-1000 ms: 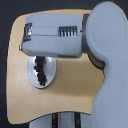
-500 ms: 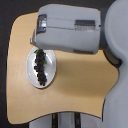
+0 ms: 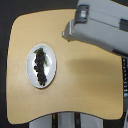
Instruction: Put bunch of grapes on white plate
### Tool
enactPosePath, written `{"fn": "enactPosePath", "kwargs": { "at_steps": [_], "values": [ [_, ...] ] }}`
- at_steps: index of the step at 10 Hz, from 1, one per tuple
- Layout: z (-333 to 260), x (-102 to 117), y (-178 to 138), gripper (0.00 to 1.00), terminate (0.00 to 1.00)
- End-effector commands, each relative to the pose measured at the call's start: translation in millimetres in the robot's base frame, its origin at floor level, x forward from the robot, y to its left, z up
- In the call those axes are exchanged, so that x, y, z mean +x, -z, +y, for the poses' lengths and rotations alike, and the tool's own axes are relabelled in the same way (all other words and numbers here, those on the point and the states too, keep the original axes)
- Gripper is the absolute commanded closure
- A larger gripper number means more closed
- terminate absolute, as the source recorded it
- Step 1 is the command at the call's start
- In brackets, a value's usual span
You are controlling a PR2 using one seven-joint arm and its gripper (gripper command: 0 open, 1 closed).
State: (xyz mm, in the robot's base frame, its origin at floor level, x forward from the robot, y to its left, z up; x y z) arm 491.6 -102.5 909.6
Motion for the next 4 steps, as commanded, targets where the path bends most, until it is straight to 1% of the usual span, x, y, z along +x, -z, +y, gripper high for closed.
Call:
{"fn": "enactPosePath", "kwargs": {
  "at_steps": [1, 2, 3, 4],
  "values": [
    [-138, 23, -7, 0.0, 0.0],
    [-164, 29, -8, 0.0, 0.0],
    [-178, 29, -8, 0.0, 0.0],
    [-187, 28, -6, 0.0, 1.0]
  ]
}}
